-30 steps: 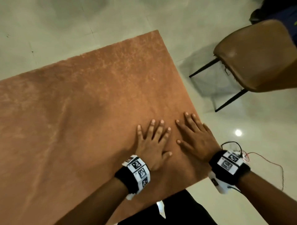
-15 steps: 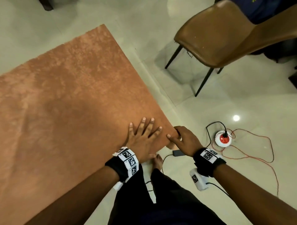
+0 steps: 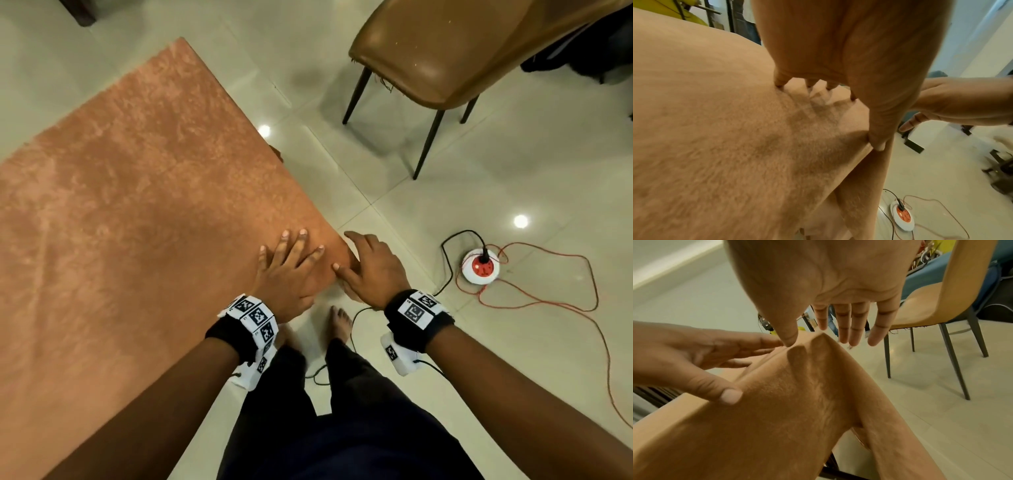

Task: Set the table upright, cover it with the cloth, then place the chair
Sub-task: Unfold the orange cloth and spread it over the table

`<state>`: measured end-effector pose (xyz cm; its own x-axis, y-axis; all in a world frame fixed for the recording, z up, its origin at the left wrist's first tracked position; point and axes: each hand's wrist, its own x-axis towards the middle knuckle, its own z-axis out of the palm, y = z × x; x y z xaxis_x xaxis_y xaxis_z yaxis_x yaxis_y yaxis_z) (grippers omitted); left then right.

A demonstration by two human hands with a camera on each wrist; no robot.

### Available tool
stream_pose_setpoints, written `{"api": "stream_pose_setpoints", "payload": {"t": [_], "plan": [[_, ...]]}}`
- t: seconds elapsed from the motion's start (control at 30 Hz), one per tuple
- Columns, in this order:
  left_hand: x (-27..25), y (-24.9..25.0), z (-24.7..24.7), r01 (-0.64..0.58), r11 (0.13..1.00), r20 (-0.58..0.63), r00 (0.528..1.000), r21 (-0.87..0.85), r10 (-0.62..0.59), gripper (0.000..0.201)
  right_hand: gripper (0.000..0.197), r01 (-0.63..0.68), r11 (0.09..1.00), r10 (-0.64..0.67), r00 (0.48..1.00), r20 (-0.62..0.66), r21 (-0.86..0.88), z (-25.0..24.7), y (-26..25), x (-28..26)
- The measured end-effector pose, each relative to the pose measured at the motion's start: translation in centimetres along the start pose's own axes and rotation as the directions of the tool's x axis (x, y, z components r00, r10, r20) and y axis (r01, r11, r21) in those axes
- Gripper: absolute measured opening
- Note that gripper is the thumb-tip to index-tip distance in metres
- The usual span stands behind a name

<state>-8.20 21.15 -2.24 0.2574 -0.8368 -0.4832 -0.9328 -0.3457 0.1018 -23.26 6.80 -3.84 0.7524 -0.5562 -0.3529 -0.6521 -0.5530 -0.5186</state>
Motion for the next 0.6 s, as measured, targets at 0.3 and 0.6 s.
{"api": "stream_pose_setpoints", "payload": {"t": [0.3, 0.6], "plan": [[-11.8, -9.4, 5.8, 0.324, 0.782, -0.114, 0.888, -0.532, -0.446, 0.072, 0.055, 0.395, 0.915, -0.384, 0.916, 0.118, -0.081, 2.2, -10.9, 3.1], [-39.3, -25.0, 21.2, 0.757, -0.086, 0.216, 0.074, -0.648, -0.974, 0.074, 0.075, 0.701, 0.641, -0.424, 0.662, 0.618, -0.311, 15.5, -30.1, 0.8]]}}
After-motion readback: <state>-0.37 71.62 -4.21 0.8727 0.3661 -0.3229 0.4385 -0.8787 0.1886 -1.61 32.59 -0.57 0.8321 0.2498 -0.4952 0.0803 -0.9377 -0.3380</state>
